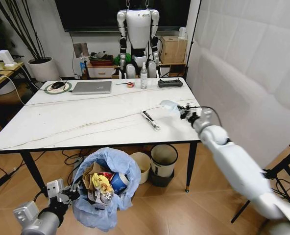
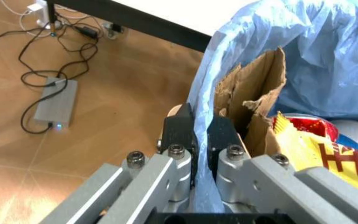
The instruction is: Pick up the trash bin and place the trash from the table into it.
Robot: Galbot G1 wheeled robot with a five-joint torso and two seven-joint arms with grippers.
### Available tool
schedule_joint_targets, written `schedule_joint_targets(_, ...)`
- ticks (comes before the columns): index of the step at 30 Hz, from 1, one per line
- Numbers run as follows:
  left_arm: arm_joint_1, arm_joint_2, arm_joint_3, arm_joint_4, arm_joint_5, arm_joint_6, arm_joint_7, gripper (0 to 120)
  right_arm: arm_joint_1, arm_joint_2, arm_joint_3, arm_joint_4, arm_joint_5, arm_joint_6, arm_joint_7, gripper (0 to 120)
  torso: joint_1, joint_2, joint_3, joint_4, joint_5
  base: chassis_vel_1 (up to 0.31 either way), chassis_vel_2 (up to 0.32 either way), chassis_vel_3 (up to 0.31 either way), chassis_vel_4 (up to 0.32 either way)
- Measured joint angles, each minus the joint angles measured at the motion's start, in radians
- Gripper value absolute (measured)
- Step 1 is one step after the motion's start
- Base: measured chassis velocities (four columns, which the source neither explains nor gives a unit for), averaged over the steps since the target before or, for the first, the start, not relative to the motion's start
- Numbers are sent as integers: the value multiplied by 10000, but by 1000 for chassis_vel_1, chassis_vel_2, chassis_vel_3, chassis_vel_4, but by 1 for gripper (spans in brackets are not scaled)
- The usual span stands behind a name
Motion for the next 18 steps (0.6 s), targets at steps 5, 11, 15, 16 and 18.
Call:
schedule_joint_targets(5, 52, 52, 33, -18, -12, 1, -9, 0, -541, -1020, -43, 2613, 1616, -478, 441, 0, 0, 0, -1, 5, -1, 0, 0, 0, 0)
schedule_joint_targets(11, 143, 78, -71, -196, -76, -12, -5, 0, -1185, -1874, -1059, 6163, 2649, -529, 702, 0, -1, 0, -1, 6, 0, 0, 0, 0, 0)
schedule_joint_targets(15, 158, 34, -70, -232, -71, -8, -25, 0, -1194, -1892, -2050, 7002, 2694, -394, 632, 0, -1, 0, -1, 6, -1, 0, 0, 0, 0)
schedule_joint_targets(16, 174, 19, -67, -234, -53, -5, -30, 0, -1153, -1866, -2314, 7129, 2688, -359, 614, 0, -1, 0, 0, 6, -1, 0, 0, 0, 0)
schedule_joint_targets(18, 213, 4, -59, -257, -19, 9, -36, 0, -1020, -1783, -2860, 7315, 2659, -278, 521, 0, -1, 0, 0, 7, -2, 0, 0, 0, 0)
